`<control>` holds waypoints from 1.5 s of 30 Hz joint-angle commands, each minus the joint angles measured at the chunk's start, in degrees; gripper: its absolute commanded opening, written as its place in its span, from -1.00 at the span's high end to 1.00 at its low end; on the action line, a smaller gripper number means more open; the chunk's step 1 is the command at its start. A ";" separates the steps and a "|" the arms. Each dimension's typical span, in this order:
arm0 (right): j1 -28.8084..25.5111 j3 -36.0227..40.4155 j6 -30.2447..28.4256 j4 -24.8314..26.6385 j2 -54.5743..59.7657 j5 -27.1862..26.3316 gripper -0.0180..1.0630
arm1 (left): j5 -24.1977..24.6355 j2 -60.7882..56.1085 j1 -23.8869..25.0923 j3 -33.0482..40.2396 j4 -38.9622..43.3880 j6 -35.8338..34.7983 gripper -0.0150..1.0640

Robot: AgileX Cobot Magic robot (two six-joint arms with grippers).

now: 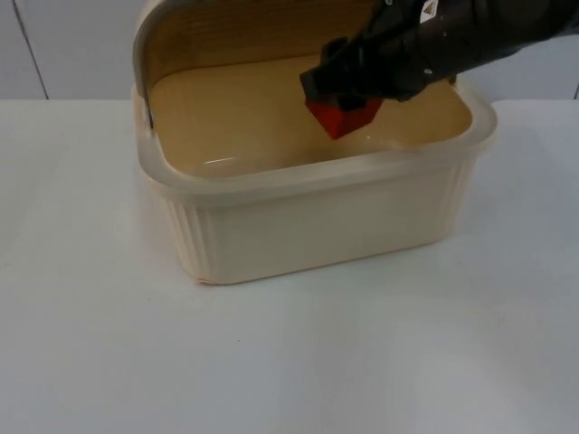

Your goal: Open the box lid with the left hand, place the block into the box with the right hand, then close the box lid with the left hand.

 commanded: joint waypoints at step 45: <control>-3.44 -0.39 4.23 -10.79 -34.98 16.12 -0.97 | -1.32 -0.35 0.16 0.14 0.10 0.00 -0.96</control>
